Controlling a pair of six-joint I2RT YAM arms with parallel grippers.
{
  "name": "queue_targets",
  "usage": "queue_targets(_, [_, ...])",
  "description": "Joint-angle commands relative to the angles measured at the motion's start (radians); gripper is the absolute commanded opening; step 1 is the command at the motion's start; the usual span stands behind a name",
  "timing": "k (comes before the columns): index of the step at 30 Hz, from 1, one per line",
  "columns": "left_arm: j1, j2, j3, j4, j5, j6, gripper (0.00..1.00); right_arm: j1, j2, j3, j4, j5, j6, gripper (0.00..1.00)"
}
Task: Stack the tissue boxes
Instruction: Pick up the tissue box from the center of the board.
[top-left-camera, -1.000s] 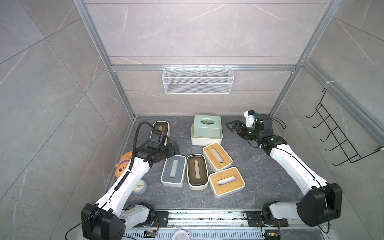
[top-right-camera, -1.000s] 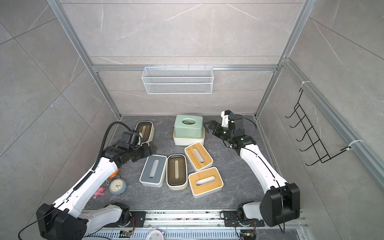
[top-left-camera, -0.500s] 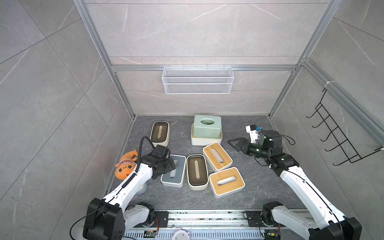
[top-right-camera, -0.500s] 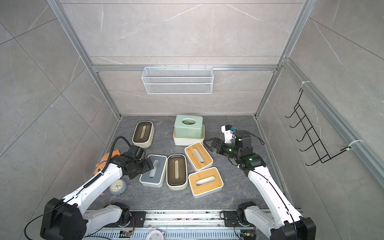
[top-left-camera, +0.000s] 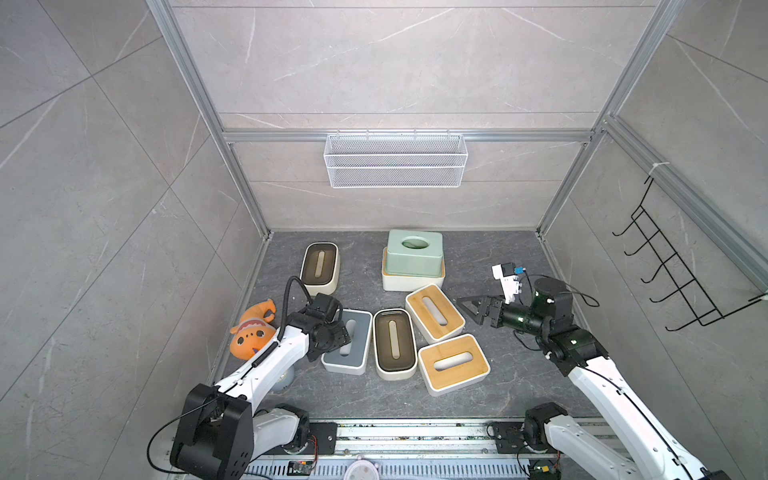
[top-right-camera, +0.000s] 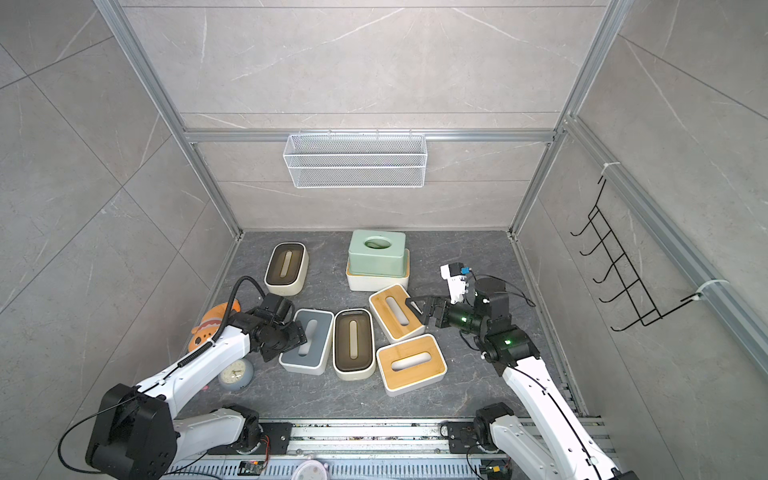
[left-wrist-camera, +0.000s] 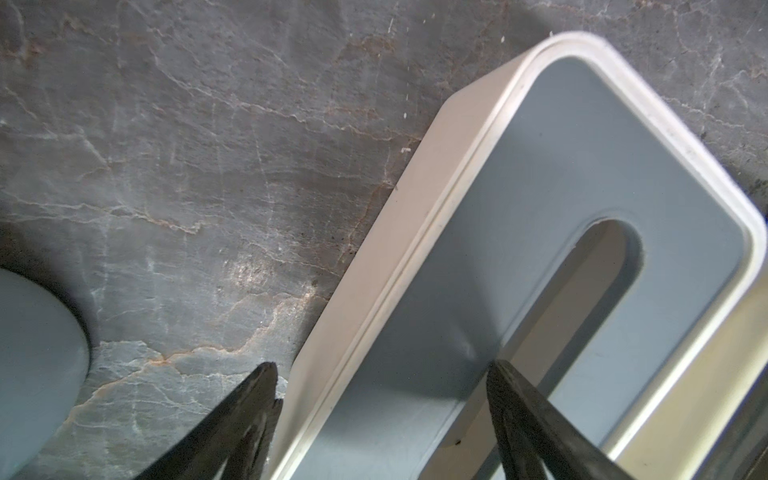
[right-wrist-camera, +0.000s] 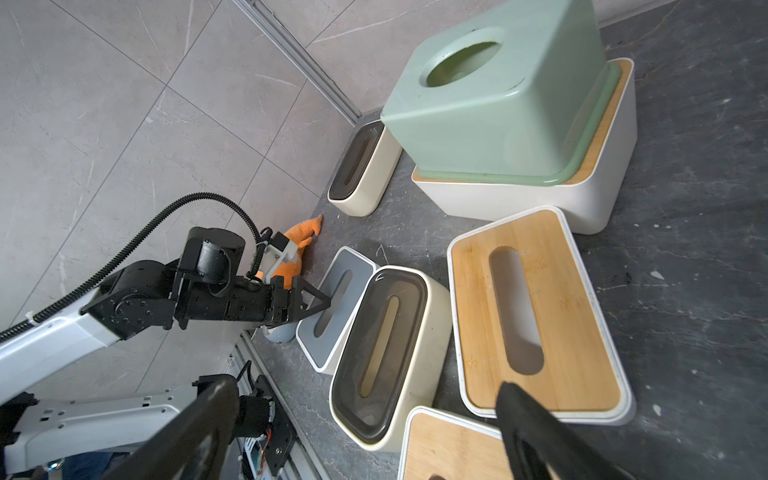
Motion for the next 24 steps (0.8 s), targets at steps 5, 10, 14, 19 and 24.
queue_targets(5, [-0.002,0.028,-0.016,0.03,-0.003,0.02,0.77,0.005,-0.061,0.053,-0.07,0.169,0.004,1.0])
queue_targets(10, [-0.002,0.047,-0.024,0.034,-0.003,0.023,0.72,0.005,-0.112,0.031,-0.057,0.167,-0.007,1.0])
queue_targets(14, [-0.002,0.045,-0.031,0.034,-0.003,0.031,0.67,0.005,-0.055,0.032,-0.039,0.099,0.04,1.0])
queue_targets(19, [-0.002,0.043,-0.036,0.03,-0.001,0.04,0.57,0.007,-0.062,-0.006,0.002,0.14,0.058,1.0])
queue_targets(24, [-0.005,0.015,-0.033,0.03,-0.007,0.049,0.46,0.007,-0.011,0.035,-0.053,0.125,0.041,1.0])
